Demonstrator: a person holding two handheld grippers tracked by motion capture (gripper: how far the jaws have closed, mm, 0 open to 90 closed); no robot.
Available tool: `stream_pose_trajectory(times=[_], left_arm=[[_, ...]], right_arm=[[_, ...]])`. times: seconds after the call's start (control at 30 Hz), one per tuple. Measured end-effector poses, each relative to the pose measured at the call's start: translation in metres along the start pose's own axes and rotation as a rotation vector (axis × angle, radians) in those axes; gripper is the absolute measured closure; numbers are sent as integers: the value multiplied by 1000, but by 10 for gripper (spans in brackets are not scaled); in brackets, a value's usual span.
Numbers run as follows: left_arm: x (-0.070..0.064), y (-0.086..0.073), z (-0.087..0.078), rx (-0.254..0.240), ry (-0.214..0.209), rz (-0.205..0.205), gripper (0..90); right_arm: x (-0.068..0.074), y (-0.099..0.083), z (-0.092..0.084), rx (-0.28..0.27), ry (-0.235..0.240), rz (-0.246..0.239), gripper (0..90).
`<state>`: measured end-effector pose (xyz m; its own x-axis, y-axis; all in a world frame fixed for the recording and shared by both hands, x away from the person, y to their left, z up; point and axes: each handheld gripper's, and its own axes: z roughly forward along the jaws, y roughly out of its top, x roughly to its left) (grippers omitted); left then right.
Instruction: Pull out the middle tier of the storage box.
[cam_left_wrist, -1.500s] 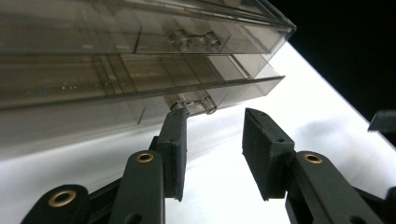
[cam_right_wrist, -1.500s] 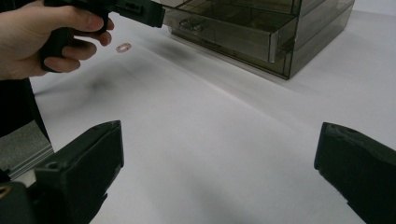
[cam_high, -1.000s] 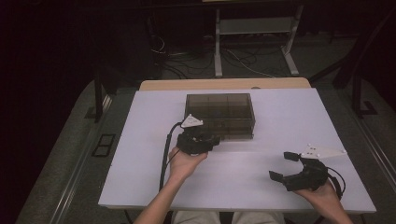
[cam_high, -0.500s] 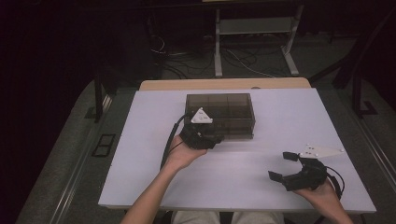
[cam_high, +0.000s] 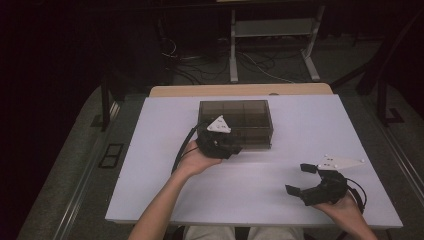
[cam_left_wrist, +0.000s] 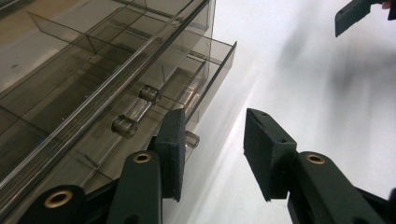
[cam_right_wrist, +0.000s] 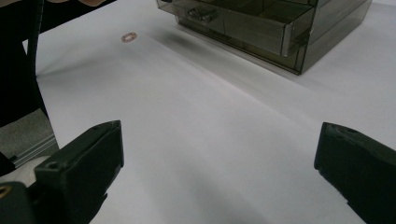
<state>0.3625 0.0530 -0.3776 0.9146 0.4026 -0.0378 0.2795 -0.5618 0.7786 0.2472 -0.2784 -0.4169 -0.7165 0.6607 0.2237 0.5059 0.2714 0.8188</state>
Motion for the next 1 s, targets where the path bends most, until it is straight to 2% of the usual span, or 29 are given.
stream_pose_trajectory(times=[0.13,0.53,0.87,1.0], left_arm=[[2,-1,2,-14,4,15,589],[16,-5,7,-49,-29,-20,590],[24,-10,13,-46,-46,-32,606],[27,-12,13,-60,-53,-40,627]], right_arm=[[0,0,1,4,-1,-1,9],[1,0,2,12,6,-8,9],[0,0,0,4,-5,-6,9],[0,0,0,4,-6,-11,9]])
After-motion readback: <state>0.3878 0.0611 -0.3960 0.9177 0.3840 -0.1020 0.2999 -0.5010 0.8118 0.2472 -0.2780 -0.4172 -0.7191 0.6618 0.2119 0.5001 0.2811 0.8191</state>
